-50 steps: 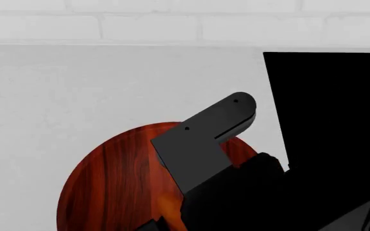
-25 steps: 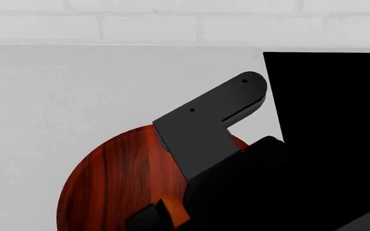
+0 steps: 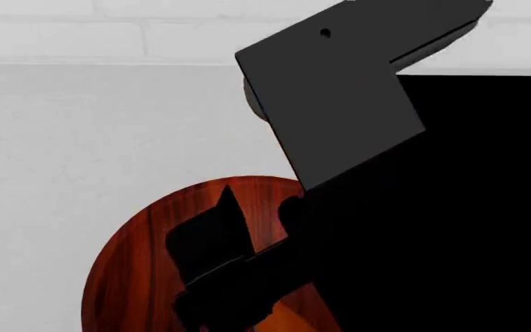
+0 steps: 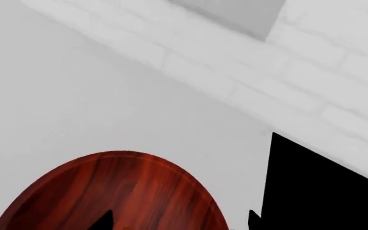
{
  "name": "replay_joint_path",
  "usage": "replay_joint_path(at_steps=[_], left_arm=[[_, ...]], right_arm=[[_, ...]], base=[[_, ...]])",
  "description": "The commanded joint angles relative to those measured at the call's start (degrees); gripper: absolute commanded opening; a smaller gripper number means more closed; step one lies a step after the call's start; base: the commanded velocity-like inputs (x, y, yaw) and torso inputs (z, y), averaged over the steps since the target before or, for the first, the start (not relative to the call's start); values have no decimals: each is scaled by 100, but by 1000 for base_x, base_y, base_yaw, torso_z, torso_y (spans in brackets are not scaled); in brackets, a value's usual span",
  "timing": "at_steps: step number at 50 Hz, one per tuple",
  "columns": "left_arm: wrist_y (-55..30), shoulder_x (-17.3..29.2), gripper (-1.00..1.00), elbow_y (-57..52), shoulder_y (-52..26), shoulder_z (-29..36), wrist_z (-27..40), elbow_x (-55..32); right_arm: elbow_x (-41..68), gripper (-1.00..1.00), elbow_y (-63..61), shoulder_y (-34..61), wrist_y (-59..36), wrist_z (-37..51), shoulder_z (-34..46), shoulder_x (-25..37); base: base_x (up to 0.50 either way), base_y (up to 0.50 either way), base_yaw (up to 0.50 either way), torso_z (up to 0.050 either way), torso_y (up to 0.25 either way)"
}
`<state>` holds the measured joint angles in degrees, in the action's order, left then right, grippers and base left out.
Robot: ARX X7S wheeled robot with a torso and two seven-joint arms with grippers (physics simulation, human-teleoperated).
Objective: Pick the sausage from the pan and place it in the bowl.
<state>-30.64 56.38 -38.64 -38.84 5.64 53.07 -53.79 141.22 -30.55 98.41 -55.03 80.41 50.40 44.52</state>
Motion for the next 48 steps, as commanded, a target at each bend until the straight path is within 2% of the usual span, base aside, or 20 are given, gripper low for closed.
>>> replay_joint_path(at_steps=[1,9,16,17,22,28,30,34,37,48], left_arm=[[-127,-84,100,-26,-129,-146,-70,39],[-166,-70,100,-77,-173,-161,-41,-11],[-187,-144,100,-26,-235,-50,-68,64],[-194,-164,100,-9,-258,-19,-76,85],[-224,-227,100,25,-343,76,-104,125],[-251,-284,100,29,-382,138,-86,148],[-265,-296,100,24,-385,151,-75,143],[-426,-295,100,40,-597,182,-37,8],[-281,-312,100,12,-377,179,-59,152],[-286,-398,100,69,-429,284,-106,219]], right_arm=[[161,100,-163,765,127,24,-516,167],[118,100,-415,944,311,50,-882,511],[-338,100,-648,745,473,-229,-1495,1024],[-673,100,-823,727,267,-361,-1647,1144],[-1313,100,-1175,74,434,-944,-2348,1797],[-1698,100,-1436,-414,705,-1373,-2938,2262],[-1773,100,-1440,-401,837,-1110,-2811,2010],[-1847,100,-1498,-471,1015,-1003,-2877,1971],[-1920,100,-1510,-537,1089,-960,-2902,1957],[-2104,100,-1550,-558,1262,-715,-2974,1940]], base=[[0,0,0,0,0],[0,0,0,0,0],[0,0,0,0,0],[0,0,0,0,0],[0,0,0,0,0],[0,0,0,0,0],[0,0,0,0,0],[0,0,0,0,0],[0,0,0,0,0],[0,0,0,0,0]])
